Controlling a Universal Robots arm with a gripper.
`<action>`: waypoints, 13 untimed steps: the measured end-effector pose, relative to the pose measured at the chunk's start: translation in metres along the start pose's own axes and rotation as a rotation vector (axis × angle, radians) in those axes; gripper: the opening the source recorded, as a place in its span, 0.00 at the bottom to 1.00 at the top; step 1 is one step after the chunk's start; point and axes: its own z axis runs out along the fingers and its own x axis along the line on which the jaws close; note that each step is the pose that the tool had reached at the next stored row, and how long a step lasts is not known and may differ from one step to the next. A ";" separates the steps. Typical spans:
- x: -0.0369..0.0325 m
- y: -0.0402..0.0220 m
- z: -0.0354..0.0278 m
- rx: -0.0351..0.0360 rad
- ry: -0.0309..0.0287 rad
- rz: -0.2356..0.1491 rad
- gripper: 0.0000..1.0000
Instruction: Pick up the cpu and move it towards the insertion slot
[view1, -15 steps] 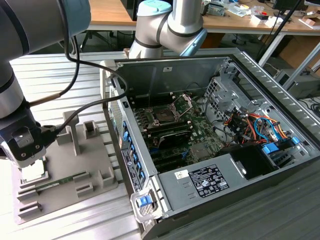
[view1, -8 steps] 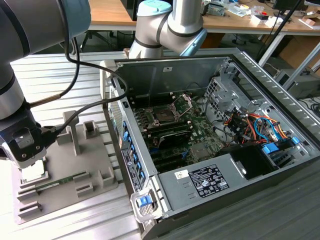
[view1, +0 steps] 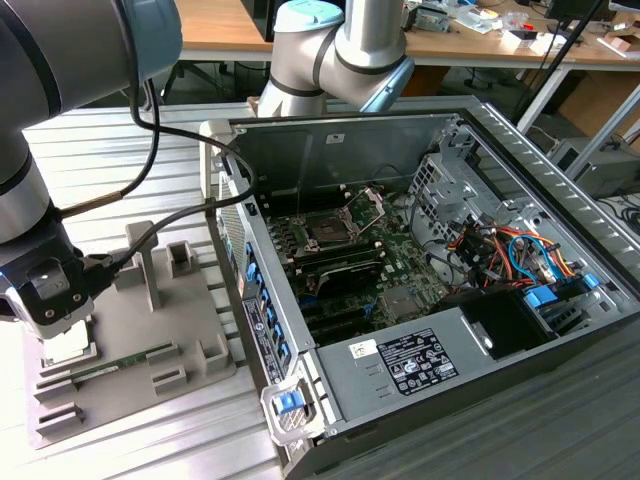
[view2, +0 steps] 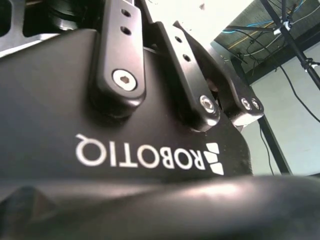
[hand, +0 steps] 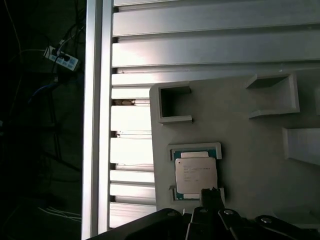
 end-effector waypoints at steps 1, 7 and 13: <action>0.0000 0.0000 0.0006 0.0000 0.0000 0.000 0.11; 0.0014 0.0000 0.0029 -0.0001 -0.0002 0.000 0.11; 0.0032 -0.0002 0.0061 -0.0001 0.0000 0.000 0.11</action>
